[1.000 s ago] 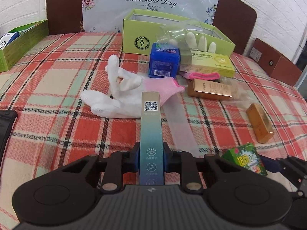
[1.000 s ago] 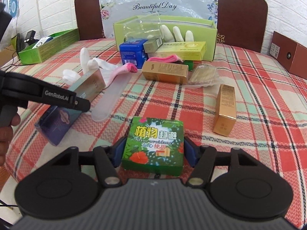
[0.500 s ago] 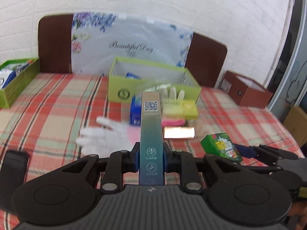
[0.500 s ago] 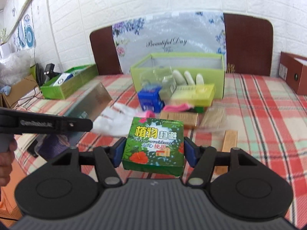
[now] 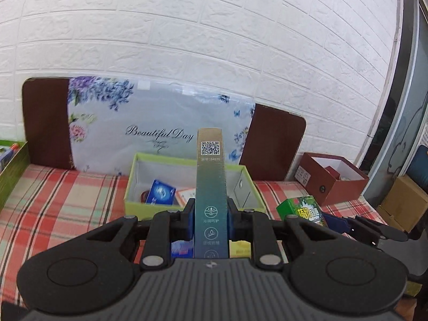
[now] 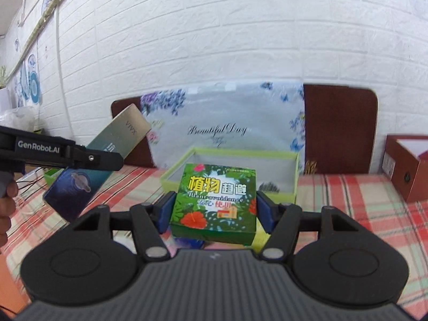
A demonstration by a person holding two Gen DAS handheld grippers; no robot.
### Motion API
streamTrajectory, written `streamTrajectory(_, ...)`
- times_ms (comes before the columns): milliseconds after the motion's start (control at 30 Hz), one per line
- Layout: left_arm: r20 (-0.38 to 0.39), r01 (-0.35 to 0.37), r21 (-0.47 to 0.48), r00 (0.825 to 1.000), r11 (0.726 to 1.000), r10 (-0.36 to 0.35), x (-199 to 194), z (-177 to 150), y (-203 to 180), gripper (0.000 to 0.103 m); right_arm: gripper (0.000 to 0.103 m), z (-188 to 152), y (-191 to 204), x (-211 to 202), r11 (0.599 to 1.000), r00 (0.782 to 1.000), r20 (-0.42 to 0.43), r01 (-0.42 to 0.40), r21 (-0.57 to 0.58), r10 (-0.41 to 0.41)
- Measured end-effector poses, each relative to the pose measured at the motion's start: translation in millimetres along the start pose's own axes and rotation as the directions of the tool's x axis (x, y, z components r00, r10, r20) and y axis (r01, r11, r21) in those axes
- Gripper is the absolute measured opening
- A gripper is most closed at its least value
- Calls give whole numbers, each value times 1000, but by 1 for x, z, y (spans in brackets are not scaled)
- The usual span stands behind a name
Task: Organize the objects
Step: 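Carry teal box and green soap box into the green box and release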
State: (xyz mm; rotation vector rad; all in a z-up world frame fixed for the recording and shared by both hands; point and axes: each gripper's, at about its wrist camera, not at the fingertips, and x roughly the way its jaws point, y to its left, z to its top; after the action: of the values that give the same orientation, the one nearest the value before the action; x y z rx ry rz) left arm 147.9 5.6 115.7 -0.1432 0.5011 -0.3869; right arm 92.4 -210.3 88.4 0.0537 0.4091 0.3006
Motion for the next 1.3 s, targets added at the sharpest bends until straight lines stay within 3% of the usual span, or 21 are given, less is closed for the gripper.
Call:
streamTrajectory(200,-7,50,-55,999,997,-50,55,28,10,22,62,28,-17,43,997,998,20,68,-26,-68)
streamTrajectory(333,3,30,-57,1000,998,-30,88,38,15,22,62,36,-29,77,993,994,16,105,-53,-104)
streamTrajectory(700,-69,-29,-45,997,999,26,182,47,48,22,62,30,-59,174,995,992,-74,99,-23,-100)
streamTrajectory(867,-110,-33,-37,994,999,29,207,39,60,22,62,22,-67,207,995,989,-109,98,-21,-100)
streamTrajectory(967,-95,-57,-38,994,998,54,215,34,65,23,62,17,-71,224,996,987,-132,91,-2,-91)
streamTrajectory(1033,-64,-73,-32,995,997,71,217,32,67,36,63,14,-72,232,996,985,-145,93,-1,-92)
streamTrajectory(1100,-55,-83,-27,995,996,82,215,30,68,78,64,11,-72,239,996,983,-154,94,-11,-95)
streamTrajectory(1133,-39,-104,-32,994,994,103,212,29,69,82,74,9,-72,242,996,983,-162,90,-20,-92)
streamTrajectory(1167,-17,-120,-38,993,992,119,208,28,69,86,90,8,-71,244,995,980,-172,96,-29,-99)
streamTrajectory(1233,4,-132,-46,991,990,133,200,28,71,88,101,7,-69,241,991,979,-157,123,-51,-130)
streamTrajectory(1300,3,-141,-57,990,988,141,192,29,73,88,103,8,-66,231,988,983,-114,138,-72,-146)
